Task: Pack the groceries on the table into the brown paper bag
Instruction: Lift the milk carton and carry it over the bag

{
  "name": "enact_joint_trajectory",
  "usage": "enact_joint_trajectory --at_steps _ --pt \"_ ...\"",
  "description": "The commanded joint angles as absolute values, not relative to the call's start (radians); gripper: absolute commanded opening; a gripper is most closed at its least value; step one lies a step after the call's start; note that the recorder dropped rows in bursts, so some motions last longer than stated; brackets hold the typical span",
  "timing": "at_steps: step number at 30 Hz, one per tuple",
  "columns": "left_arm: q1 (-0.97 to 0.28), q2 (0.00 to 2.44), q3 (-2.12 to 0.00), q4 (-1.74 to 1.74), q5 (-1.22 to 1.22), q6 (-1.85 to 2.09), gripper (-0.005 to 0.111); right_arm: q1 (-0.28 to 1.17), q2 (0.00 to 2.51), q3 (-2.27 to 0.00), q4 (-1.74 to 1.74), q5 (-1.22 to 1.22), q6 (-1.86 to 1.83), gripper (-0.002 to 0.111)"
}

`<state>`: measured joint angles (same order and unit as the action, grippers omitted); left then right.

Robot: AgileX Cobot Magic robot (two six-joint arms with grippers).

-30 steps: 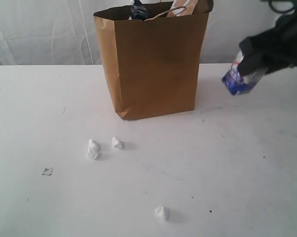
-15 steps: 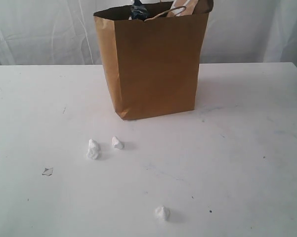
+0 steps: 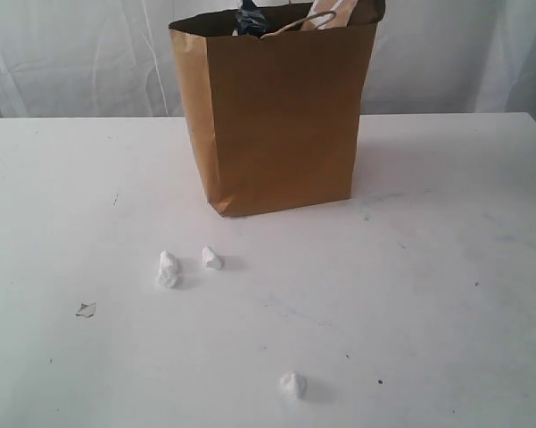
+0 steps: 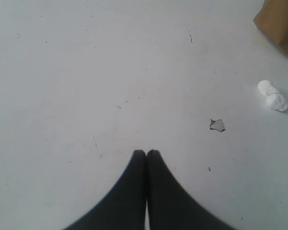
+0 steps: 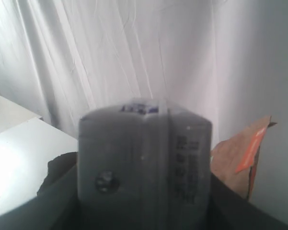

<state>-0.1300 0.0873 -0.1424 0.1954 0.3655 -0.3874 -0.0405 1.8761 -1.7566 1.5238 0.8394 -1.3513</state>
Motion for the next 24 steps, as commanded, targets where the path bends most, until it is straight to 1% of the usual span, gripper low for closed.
enact_joint_trajectory --at_steps 1,10,16,24 --pt "-0.129 0.083 -0.139 0.187 0.367 -0.390 0.000 -0.051 1.920 -1.772 1.636 0.905 -1.450 0.000" --pt "-0.129 0.083 -0.139 0.187 0.367 -0.390 0.000 -0.031 2.029 -1.826 1.695 0.983 -1.545 0.000" --pt "-0.129 0.083 -0.139 0.187 0.367 -0.390 0.000 -0.030 2.079 -1.828 1.709 1.031 -1.685 0.000" --pt "-0.129 0.083 -0.139 0.187 0.367 -0.390 0.000 -0.029 2.119 -1.828 1.744 1.033 -1.780 0.000"
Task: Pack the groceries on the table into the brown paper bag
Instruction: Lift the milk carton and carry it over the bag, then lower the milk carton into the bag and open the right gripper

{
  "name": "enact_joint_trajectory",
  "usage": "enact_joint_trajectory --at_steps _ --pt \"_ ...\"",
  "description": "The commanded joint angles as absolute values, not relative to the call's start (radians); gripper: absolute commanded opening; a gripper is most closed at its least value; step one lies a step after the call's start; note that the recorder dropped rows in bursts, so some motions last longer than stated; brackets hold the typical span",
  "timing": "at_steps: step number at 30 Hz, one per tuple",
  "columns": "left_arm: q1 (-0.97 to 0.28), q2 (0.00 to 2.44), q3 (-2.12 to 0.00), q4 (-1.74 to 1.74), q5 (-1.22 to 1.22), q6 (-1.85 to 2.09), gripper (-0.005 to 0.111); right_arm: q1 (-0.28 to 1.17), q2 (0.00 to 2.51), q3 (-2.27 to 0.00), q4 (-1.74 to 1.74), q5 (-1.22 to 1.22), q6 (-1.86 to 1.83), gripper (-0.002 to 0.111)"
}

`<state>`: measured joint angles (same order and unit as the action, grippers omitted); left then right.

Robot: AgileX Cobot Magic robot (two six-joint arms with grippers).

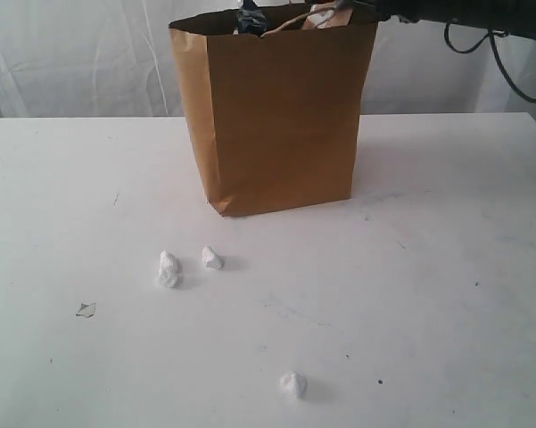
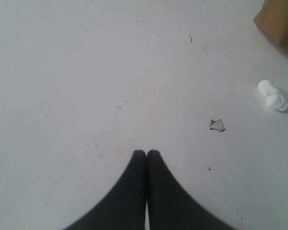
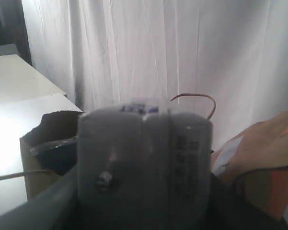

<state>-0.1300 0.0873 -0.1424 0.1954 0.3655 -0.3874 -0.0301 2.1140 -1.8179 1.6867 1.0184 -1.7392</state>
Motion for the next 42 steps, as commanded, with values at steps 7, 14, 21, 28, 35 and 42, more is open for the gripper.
enact_joint_trajectory --at_steps 7,14,21,28,35,42 --pt "-0.129 0.083 -0.139 0.187 0.367 -0.390 0.000 0.010 2.121 -1.828 1.744 1.075 -1.809 0.000" --pt "-0.129 0.083 -0.139 0.187 0.367 -0.390 0.000 0.039 2.121 -1.828 1.744 0.922 -1.809 0.000" --pt "-0.129 0.083 -0.139 0.187 0.367 -0.390 0.000 0.039 2.121 -1.828 1.744 0.908 -1.809 0.018" --pt "-0.129 0.083 -0.139 0.187 0.367 -0.390 0.000 0.039 2.121 -1.828 1.744 0.910 -1.748 0.060" --pt "-0.129 0.083 -0.139 0.187 0.367 -0.390 0.000 0.039 2.121 -1.828 1.744 0.910 -1.746 0.062" --pt "-0.129 0.083 -0.139 0.185 0.367 -0.390 0.000 0.039 2.121 -1.828 1.744 0.912 -1.746 0.062"
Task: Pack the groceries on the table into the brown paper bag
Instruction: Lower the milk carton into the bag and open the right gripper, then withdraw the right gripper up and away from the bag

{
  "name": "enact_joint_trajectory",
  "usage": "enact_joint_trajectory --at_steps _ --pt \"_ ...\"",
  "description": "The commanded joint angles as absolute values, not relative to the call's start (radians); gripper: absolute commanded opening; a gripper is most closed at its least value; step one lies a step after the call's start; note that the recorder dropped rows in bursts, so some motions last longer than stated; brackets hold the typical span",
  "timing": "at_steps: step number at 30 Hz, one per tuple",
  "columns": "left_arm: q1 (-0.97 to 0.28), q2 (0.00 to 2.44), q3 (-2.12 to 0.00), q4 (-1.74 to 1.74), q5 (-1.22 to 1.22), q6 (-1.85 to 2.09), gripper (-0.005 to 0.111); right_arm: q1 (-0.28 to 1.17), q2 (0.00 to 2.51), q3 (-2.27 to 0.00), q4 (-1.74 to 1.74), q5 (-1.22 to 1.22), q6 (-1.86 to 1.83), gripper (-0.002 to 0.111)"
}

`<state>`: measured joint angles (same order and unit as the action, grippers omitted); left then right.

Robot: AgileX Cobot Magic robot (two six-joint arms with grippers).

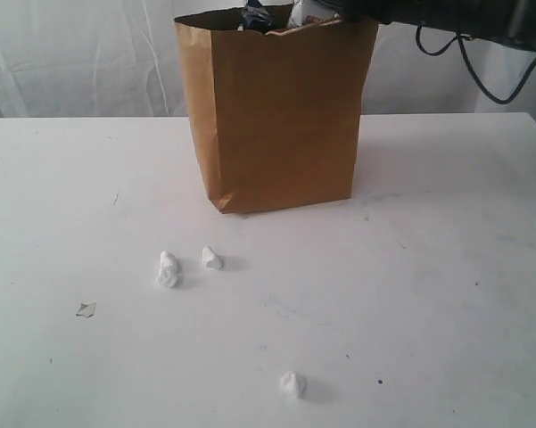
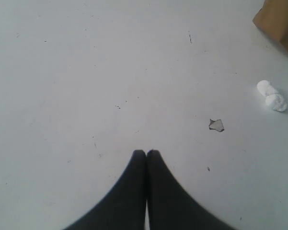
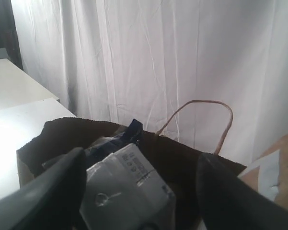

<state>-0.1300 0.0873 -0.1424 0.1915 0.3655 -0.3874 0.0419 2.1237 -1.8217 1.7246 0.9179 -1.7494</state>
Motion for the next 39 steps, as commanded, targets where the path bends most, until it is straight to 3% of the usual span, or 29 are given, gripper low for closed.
enact_joint_trajectory --at_steps 1,17,23,32,36,38,39 --pt "-0.129 0.083 -0.139 0.185 0.367 -0.390 0.000 0.039 2.121 -1.828 1.744 0.914 -1.746 0.062" --pt "-0.129 0.083 -0.139 0.185 0.367 -0.390 0.000 0.033 2.062 -1.829 1.737 0.919 -1.725 0.062" --pt "-0.129 0.083 -0.139 0.187 0.367 -0.390 0.000 0.010 2.040 -1.829 1.529 0.919 -1.596 0.062" --pt "-0.129 0.083 -0.139 0.187 0.367 -0.390 0.000 -0.010 2.005 -1.829 1.505 0.914 -1.562 0.062" --pt "-0.129 0.083 -0.141 0.187 0.338 -0.390 0.000 -0.065 1.914 -1.829 1.225 0.924 -1.316 0.061" --pt "-0.129 0.083 -0.141 0.187 0.290 -0.390 0.000 -0.104 1.863 -1.829 0.897 0.945 -1.086 0.052" --pt "-0.129 0.083 -0.141 0.187 0.266 -0.390 0.000 -0.124 1.827 -1.829 0.711 0.961 -0.930 0.043"
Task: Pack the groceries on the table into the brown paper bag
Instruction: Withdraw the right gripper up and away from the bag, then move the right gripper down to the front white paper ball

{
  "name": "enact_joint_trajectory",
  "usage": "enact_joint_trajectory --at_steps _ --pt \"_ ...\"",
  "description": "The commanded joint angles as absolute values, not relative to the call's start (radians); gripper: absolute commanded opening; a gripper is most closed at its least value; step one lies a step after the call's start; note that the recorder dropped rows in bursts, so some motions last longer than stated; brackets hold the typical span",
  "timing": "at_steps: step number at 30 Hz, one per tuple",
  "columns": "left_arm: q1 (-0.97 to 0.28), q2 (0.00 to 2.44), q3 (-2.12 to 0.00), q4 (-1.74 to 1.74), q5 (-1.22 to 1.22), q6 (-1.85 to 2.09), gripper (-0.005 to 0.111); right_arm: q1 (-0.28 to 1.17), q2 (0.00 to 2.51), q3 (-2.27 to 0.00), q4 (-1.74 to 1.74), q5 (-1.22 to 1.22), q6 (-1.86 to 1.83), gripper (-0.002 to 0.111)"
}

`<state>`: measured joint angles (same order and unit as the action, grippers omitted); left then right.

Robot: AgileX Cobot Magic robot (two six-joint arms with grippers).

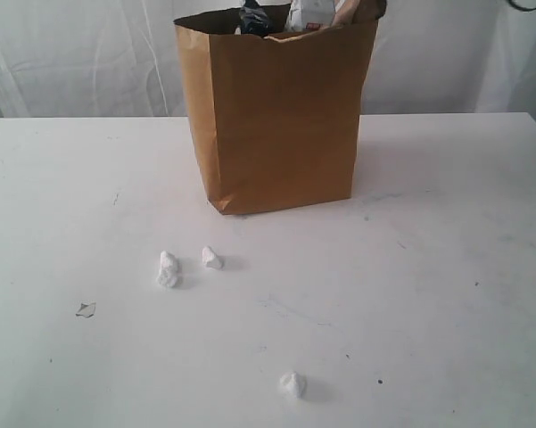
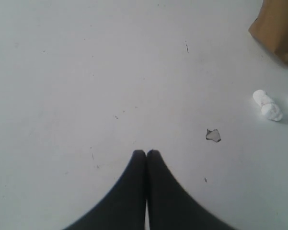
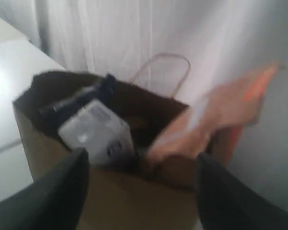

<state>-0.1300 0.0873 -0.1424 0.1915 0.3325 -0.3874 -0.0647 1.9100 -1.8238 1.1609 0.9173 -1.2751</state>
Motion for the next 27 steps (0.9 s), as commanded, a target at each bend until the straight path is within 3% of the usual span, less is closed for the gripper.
enact_joint_trajectory --at_steps 1,4,8,17,27 --pt "-0.129 0.083 -0.141 0.187 0.240 -0.390 0.000 -0.141 1.803 -1.829 0.574 0.980 -0.835 0.031" --pt "-0.129 0.083 -0.141 0.227 0.189 -0.385 0.000 -0.185 1.726 -1.829 0.286 1.019 -0.544 0.000" --pt "-0.129 0.083 -0.141 0.265 0.196 -0.397 0.000 -0.244 1.588 -1.782 0.070 0.985 -0.174 0.000" --pt "-0.129 0.083 -0.183 0.262 0.315 -0.454 0.000 -0.246 1.104 -1.413 0.076 0.587 -0.148 0.000" --pt "-0.129 0.083 -0.252 0.273 0.433 -0.449 0.000 -0.153 0.677 -0.947 0.366 0.477 -0.354 0.000"
